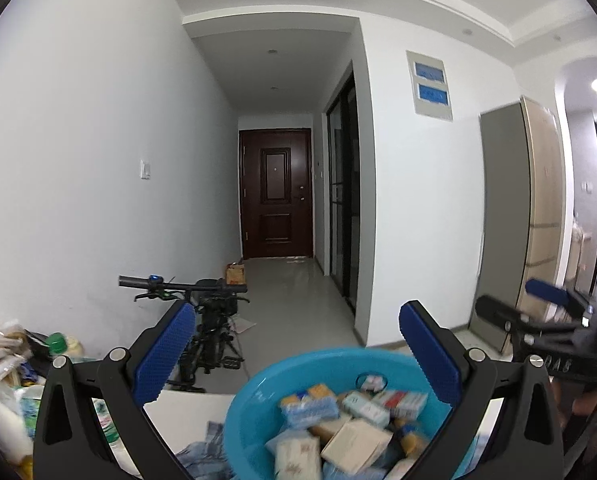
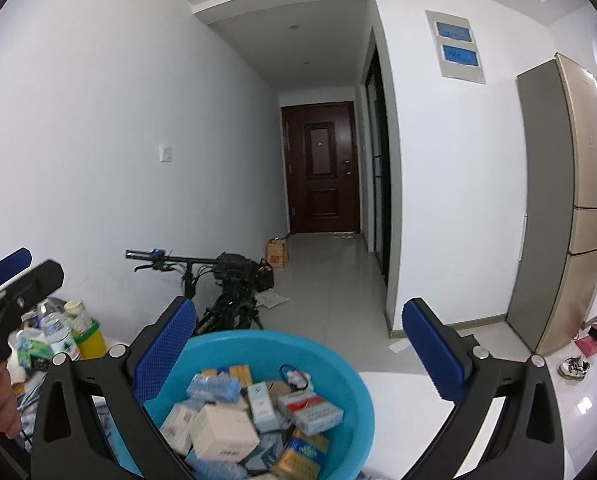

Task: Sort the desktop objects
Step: 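Raise both open tools out of the basin and pull back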

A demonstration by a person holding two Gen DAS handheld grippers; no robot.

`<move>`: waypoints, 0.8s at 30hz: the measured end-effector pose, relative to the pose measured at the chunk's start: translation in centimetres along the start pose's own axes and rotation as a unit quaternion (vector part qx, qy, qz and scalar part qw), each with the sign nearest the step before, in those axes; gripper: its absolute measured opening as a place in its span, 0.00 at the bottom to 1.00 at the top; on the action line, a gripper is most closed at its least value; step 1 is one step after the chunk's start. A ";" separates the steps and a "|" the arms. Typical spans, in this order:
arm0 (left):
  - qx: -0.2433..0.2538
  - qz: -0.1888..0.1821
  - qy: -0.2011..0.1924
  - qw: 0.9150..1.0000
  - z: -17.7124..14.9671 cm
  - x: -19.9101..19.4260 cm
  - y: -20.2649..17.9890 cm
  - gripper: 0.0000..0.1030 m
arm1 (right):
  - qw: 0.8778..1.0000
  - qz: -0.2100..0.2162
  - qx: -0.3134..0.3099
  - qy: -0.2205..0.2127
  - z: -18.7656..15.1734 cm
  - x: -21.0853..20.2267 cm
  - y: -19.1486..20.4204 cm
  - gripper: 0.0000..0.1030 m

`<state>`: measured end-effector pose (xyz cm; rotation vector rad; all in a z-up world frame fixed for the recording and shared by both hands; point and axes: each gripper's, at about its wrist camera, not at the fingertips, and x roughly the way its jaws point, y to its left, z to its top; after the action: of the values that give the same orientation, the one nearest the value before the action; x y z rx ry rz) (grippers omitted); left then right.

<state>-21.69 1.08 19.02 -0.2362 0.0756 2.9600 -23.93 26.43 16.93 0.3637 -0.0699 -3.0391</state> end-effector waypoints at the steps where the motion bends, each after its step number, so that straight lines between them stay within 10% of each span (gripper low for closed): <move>1: 0.007 0.006 0.006 1.000 -0.5 -0.5 0.0 1.00 | 1.000 0.004 -0.002 0.003 -0.2 -0.3 0.1 1.00; 24: -0.045 0.032 0.230 0.972 -12.8 -5.9 3.6 1.00 | 0.990 0.015 0.008 0.141 -9.6 -6.7 -1.0 1.00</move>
<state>-14.59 -4.31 7.48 -0.9447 0.0066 2.9090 -15.22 27.61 9.09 0.7791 -0.0799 -2.9250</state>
